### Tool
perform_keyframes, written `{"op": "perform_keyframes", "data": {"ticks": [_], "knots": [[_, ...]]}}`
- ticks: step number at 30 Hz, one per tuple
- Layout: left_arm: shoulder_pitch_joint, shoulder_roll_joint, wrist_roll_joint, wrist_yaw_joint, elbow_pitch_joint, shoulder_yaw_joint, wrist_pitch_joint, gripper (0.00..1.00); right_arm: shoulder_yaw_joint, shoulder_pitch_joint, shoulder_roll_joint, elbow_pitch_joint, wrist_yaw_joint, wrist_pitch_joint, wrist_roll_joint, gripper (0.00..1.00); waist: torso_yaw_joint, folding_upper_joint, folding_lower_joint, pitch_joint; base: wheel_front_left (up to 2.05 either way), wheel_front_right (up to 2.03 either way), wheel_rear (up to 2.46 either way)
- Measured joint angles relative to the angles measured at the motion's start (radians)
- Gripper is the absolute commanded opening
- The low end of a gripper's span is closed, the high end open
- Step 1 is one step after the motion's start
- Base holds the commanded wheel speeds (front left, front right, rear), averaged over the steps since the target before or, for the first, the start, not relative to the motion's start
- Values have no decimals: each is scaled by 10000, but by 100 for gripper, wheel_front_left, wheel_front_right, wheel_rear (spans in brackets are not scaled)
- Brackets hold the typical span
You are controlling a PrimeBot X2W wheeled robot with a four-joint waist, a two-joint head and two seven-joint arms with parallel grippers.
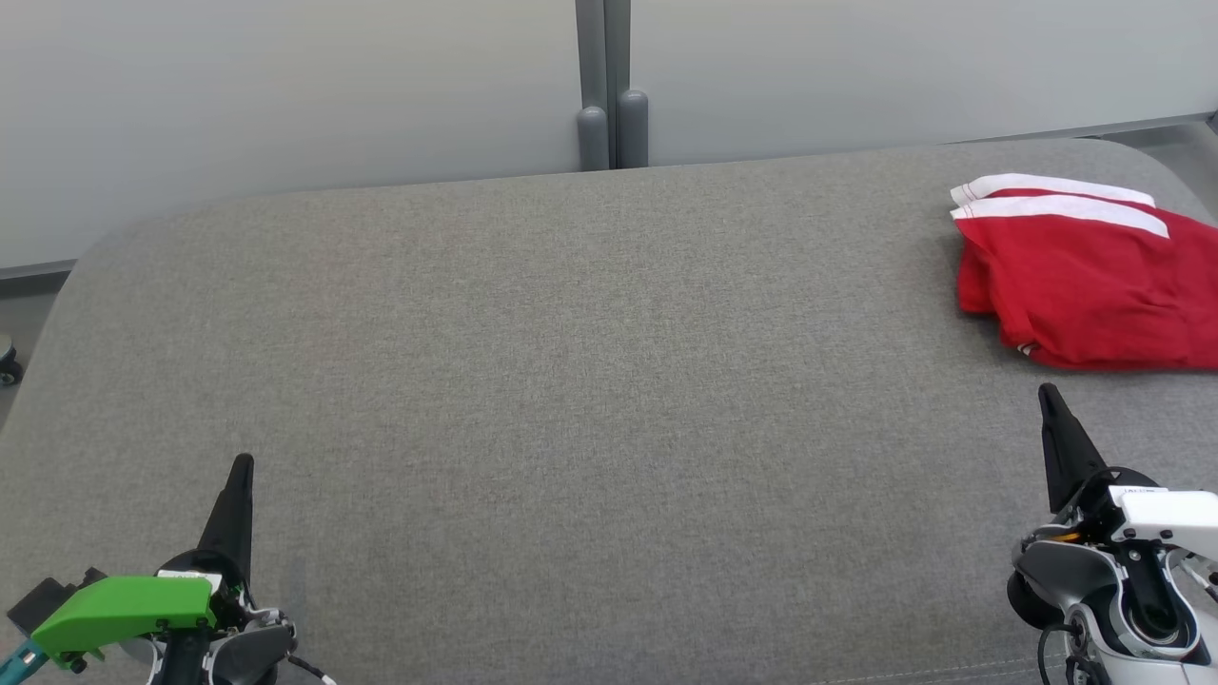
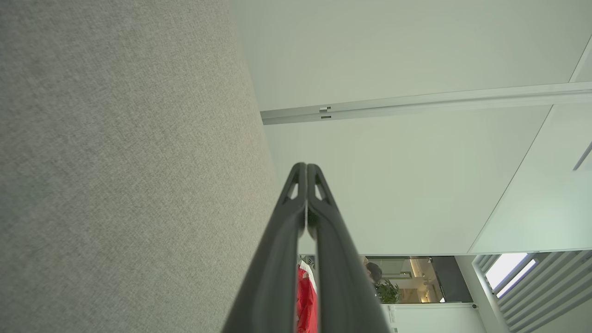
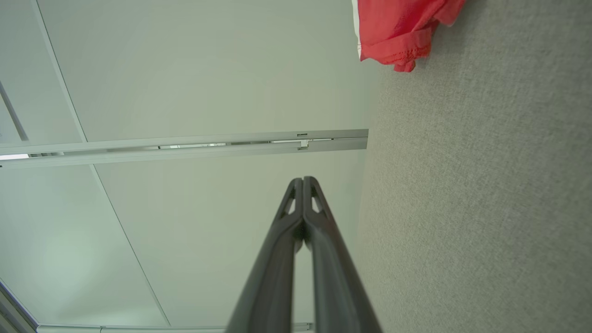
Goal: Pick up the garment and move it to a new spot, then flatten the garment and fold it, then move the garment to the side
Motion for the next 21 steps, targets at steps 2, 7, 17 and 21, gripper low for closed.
{"op": "perform_keyframes", "data": {"ticks": [2, 7, 17, 21], "knots": [[0, 0, 0, 0, 0, 2, 0, 0, 0, 0, 0, 0, 0, 0, 0, 0, 0, 0, 0, 0, 0, 0, 0], [-1, -2, 0, 0, 2, 4, 0, 0, -2, 0, 0, 0, 0, 0, 0, 0, 0, 0, 0, 0, 0, 0, 0], [-1, -6, 0, 0, 2, 10, 0, 0, -2, 0, 0, -2, 0, 0, 0, 0, 0, 0, 0, 0, 0, 0, 0], [-1, -6, 0, 0, 0, 12, 0, 0, -2, 0, 0, -2, 0, 0, 0, 0, 1, 0, 0, 0, 0, 0, 0]]}}
